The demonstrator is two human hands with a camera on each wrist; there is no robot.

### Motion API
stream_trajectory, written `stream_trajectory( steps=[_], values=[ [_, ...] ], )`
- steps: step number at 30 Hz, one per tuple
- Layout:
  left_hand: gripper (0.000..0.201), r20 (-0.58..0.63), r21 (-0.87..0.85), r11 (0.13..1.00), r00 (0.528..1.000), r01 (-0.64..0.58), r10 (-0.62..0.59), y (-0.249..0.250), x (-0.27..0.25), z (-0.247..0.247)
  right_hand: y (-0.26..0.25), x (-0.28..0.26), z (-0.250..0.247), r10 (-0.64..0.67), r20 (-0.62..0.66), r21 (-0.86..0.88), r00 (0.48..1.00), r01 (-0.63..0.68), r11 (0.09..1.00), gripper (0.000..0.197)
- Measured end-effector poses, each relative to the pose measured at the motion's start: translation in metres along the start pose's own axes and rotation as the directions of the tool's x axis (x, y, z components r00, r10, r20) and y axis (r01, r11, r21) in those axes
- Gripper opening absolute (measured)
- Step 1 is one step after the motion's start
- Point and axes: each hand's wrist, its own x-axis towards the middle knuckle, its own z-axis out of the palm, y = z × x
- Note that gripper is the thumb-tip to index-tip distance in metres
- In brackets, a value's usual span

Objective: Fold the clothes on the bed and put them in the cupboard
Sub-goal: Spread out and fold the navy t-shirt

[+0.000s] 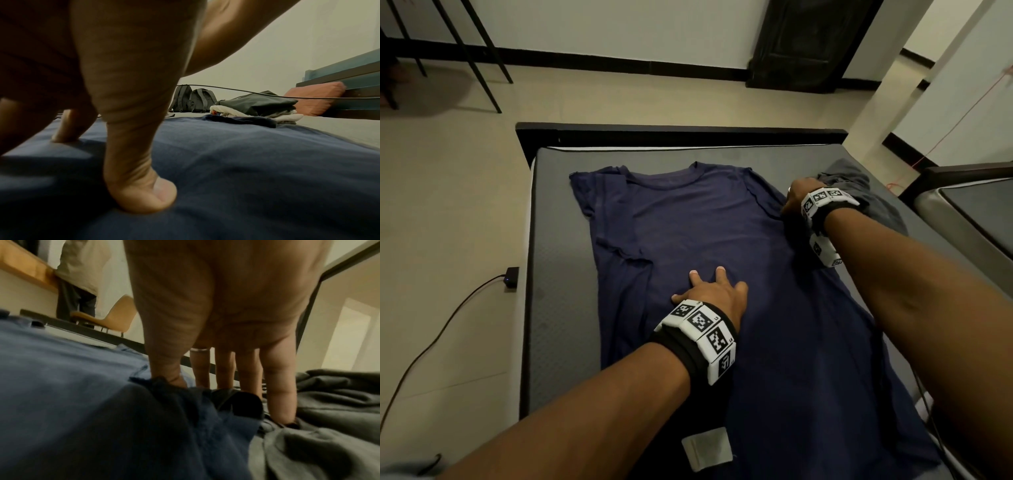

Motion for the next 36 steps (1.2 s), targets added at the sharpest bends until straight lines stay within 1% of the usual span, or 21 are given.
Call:
stream_trajectory(
  steps=[3,5,7,9,11,13,15,17,19,21,23,26,27,28,29,30,31,32,34,35,36],
  values=[
    [0.082,-0.002,-0.017,1.000,1.000,0.000,0.000,-0.002,0.001,0.000,0.000,-0.007,0.001,-0.022,-0.111,-0.110,0.994,0.010,0.994,0.018],
    [0.082,-0.004,-0.026,1.000,1.000,-0.004,0.004,-0.003,0.001,0.000,0.002,-0.007,0.004,-0.013,-0.182,-0.100,0.983,-0.005,0.995,0.018],
    [0.082,-0.012,-0.023,1.000,1.000,-0.010,0.010,-0.004,0.001,0.001,0.005,-0.007,0.007,0.025,-0.157,-0.001,0.987,-0.026,1.000,0.024],
    [0.083,-0.019,-0.023,1.000,1.000,-0.007,0.007,-0.004,0.002,0.002,0.009,-0.006,0.006,0.041,-0.055,0.124,0.998,-0.033,0.992,0.034],
    [0.085,-0.019,-0.028,1.000,1.000,-0.001,0.000,-0.003,0.004,0.002,0.013,-0.004,0.004,0.031,0.007,0.151,1.000,-0.031,0.988,0.035],
    [0.084,-0.020,-0.027,1.000,1.000,0.002,-0.002,-0.003,0.005,0.002,0.014,-0.003,0.004,0.029,-0.034,0.104,0.999,-0.026,0.994,0.025],
    [0.083,-0.018,-0.024,1.000,1.000,0.002,-0.003,-0.003,0.006,0.002,0.015,-0.003,0.005,0.047,-0.117,0.087,0.992,-0.037,0.996,0.019],
    [0.086,-0.011,-0.017,1.000,1.000,0.005,-0.005,-0.002,0.006,0.001,0.014,-0.002,0.003,0.073,-0.184,0.175,0.980,-0.040,0.984,0.021],
    [0.089,-0.003,-0.007,1.000,1.000,0.002,-0.002,-0.003,0.010,0.001,0.009,0.001,-0.003,0.074,-0.242,0.275,0.968,-0.004,0.961,0.025],
    [0.090,-0.001,0.021,1.000,1.000,-0.012,0.012,-0.004,0.016,0.001,-0.005,0.003,-0.012,0.044,-0.250,0.345,0.967,0.046,0.938,0.029],
    [0.091,0.007,0.055,0.998,1.000,-0.019,0.019,-0.004,0.021,0.002,-0.028,0.002,-0.020,-0.026,-0.225,0.393,0.974,0.116,0.912,0.032],
    [0.090,0.008,0.046,0.999,1.000,-0.005,0.004,-0.003,0.020,0.000,-0.067,-0.005,-0.031,-0.151,-0.115,0.521,0.982,0.190,0.832,0.040],
    [0.089,0.009,0.036,0.999,1.000,-0.001,0.001,-0.003,0.020,0.000,-0.078,-0.009,-0.033,-0.183,-0.075,0.611,0.980,0.190,0.768,0.042],
    [0.088,0.013,0.027,1.000,1.000,-0.001,0.001,-0.004,0.021,0.000,-0.086,-0.014,-0.034,-0.201,-0.041,0.734,0.979,0.166,0.658,0.042],
    [0.089,0.016,0.027,1.000,1.000,-0.004,0.004,-0.005,0.023,0.000,-0.089,-0.017,-0.035,-0.188,-0.015,0.832,0.982,0.116,0.543,0.042],
    [0.091,0.024,0.035,0.999,1.000,-0.008,0.007,-0.006,0.023,-0.001,-0.090,-0.018,-0.035,-0.163,0.005,0.878,0.987,0.073,0.473,0.043],
    [0.093,0.030,0.047,0.999,1.000,-0.009,0.008,-0.007,0.025,-0.001,-0.089,-0.020,-0.035,-0.142,0.005,0.873,0.990,0.065,0.483,0.043],
    [0.094,0.042,0.053,0.998,0.999,-0.015,0.012,-0.007,0.023,-0.001,-0.085,-0.023,-0.035,-0.138,-0.018,0.823,0.990,0.093,0.560,0.041],
    [0.091,0.052,0.074,0.997,0.998,-0.035,0.032,-0.005,0.019,-0.003,-0.073,-0.039,-0.037,-0.202,-0.072,0.572,0.977,0.206,0.794,0.035],
    [0.084,0.040,0.095,0.994,0.998,-0.059,0.056,-0.007,0.019,-0.004,-0.065,-0.052,-0.039,-0.253,-0.065,0.428,0.965,0.255,0.867,0.034],
    [0.072,0.000,0.118,0.989,0.996,-0.091,0.092,-0.009,0.019,-0.008,-0.054,-0.067,-0.039,-0.294,-0.030,0.310,0.955,0.289,0.906,0.036]
  ],
)
